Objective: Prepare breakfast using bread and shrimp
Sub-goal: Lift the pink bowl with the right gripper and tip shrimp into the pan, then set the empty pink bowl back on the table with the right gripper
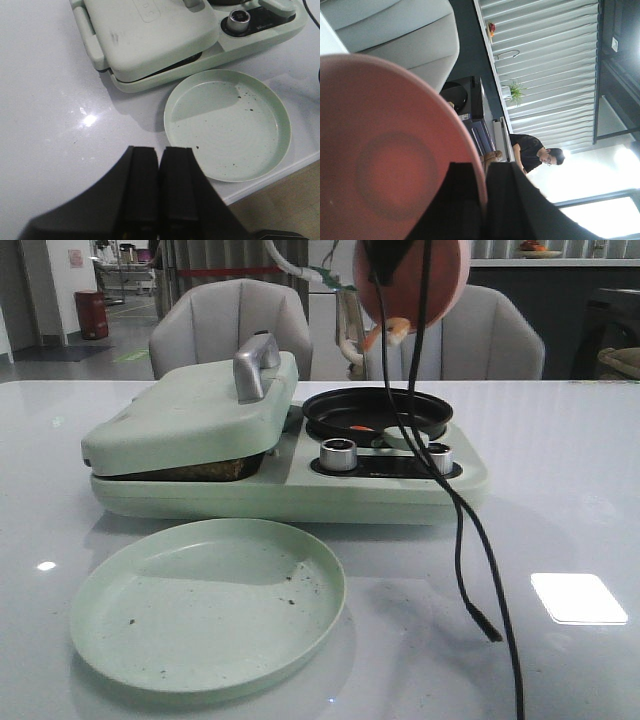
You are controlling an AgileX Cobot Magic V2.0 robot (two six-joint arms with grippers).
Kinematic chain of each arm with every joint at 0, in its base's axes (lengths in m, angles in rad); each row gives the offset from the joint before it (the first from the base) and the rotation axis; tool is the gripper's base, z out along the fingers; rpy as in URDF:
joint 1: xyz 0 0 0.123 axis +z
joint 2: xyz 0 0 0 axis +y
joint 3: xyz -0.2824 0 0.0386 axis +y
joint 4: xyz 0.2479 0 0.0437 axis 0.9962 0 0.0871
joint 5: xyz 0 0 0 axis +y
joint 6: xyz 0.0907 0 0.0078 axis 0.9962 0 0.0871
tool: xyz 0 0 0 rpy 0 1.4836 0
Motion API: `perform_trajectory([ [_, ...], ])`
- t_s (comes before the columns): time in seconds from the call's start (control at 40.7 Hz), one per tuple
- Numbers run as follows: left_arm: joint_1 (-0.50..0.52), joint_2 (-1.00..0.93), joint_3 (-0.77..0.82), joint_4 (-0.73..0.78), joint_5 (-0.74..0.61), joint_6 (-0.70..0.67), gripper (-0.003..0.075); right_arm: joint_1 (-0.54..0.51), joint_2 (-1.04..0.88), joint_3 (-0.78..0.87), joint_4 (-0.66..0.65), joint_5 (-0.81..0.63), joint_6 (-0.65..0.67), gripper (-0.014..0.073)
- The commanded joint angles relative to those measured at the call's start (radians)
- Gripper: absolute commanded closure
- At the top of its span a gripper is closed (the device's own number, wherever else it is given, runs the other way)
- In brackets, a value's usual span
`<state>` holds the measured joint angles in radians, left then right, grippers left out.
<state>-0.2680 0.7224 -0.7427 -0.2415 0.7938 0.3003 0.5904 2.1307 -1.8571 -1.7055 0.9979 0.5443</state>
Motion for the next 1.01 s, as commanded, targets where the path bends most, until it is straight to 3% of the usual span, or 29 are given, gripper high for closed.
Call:
perform_trajectory([
  [0.0,-0.008,-0.005,-0.027,-0.016,-0.068,-0.008,0.0619,-0.001,-0.073,-0.036,-0.093,0.02,0.02,0.055],
  [0.196,-0.008,-0.005,-0.027,-0.016,-0.07,-0.008,0.0619,0.002,-0.075,-0.036,-0.044,0.06,0.06,0.055],
  [0.27,-0.008,-0.005,-0.027,-0.016,-0.07,-0.008,0.0619,0.002,-0.097,-0.036,0.089,0.121,0.057,0.055],
  [0.393,-0.008,-0.005,-0.027,-0.016,-0.07,-0.008,0.0619,-0.027,-0.202,0.015,0.42,0.141,0.053,0.055],
  [0.638,-0.008,-0.005,-0.027,-0.016,-0.07,-0.008,0.0619,-0.258,-0.508,0.454,0.861,-0.134,0.032,0.055],
  [0.81,-0.008,-0.005,-0.027,-0.016,-0.07,-0.008,0.0619,-0.537,-0.627,0.67,1.295,-0.264,-0.241,0.055],
  [0.982,-0.008,-0.005,-0.027,-0.016,-0.068,-0.008,0.0619,-0.717,-0.626,0.791,1.694,-0.33,-0.557,0.055],
])
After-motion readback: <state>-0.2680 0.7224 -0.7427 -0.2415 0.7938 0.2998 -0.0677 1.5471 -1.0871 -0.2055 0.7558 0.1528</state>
